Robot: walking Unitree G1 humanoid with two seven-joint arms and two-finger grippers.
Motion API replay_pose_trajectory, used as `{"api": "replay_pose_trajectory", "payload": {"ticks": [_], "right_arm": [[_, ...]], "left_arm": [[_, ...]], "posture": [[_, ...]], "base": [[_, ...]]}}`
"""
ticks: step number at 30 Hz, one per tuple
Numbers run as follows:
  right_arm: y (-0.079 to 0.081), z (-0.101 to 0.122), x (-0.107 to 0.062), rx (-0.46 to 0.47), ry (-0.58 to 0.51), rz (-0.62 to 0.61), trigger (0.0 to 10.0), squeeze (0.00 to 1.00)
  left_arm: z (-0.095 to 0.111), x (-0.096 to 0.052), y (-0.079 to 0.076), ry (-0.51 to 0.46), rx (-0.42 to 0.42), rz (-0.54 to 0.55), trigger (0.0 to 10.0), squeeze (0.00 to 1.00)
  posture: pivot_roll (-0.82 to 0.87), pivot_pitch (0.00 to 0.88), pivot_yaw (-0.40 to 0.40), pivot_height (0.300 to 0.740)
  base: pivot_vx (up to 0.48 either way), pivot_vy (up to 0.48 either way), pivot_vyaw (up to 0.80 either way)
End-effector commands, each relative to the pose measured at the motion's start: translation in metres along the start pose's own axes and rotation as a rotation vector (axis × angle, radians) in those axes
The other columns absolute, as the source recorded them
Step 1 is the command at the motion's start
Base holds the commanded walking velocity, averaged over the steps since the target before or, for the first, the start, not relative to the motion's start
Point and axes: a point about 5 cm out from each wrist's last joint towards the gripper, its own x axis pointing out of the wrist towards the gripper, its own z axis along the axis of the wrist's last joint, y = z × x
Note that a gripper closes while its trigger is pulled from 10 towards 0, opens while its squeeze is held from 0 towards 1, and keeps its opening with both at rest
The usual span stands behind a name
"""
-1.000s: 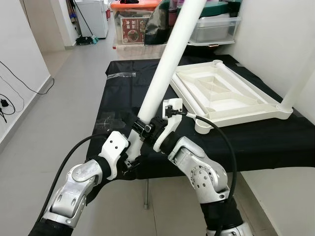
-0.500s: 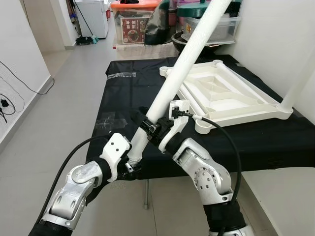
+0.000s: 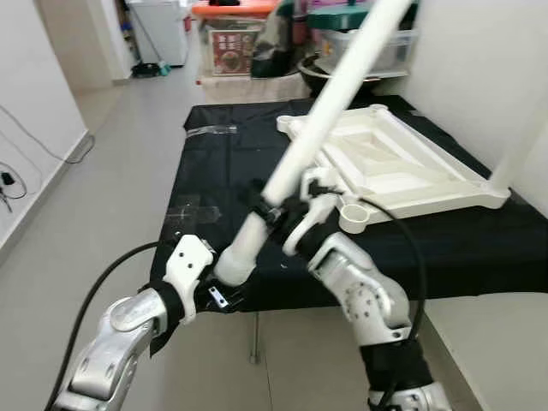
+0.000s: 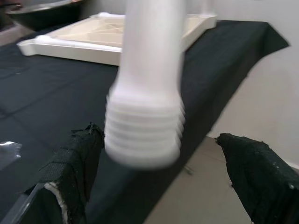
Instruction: Building children table
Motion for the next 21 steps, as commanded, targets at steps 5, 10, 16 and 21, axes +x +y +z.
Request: {"api": "replay_pose_trajectory", "payload": {"ticks": [5,10,16,21], "right_arm": [[-0.039,0.028,-0.005,-0.114,-0.071,-0.210,0.0,0.00],[-0.056,0.041,-0.013,-0.175,-0.086,-0.319,10.0,0.00],[-0.062,0.040,-0.028,-0.257,-0.034,-0.442,10.0,0.00],[-0.065,0.028,-0.044,-0.242,0.020,-0.521,10.0,0.00]], "left_arm": [[0.002,-0.012,-0.001,-0.048,-0.009,0.161,10.0,0.00],[0.001,-0.017,-0.001,-0.066,-0.022,0.247,10.0,0.00],[-0.015,-0.024,0.001,0.027,-0.027,0.363,10.0,0.00],[-0.022,-0.028,-0.004,0.058,-0.067,0.395,10.0,0.00]], "posture": [[0.03,0.000,-0.029,0.740],[0.03,0.000,-0.038,0.740],[0.02,0.000,-0.035,0.740],[0.01,0.000,-0.035,0.740]], "base": [[0.000,0.000,0.00],[0.000,0.000,0.00],[0.000,0.000,0.00],[0.000,0.000,0.00]]}}
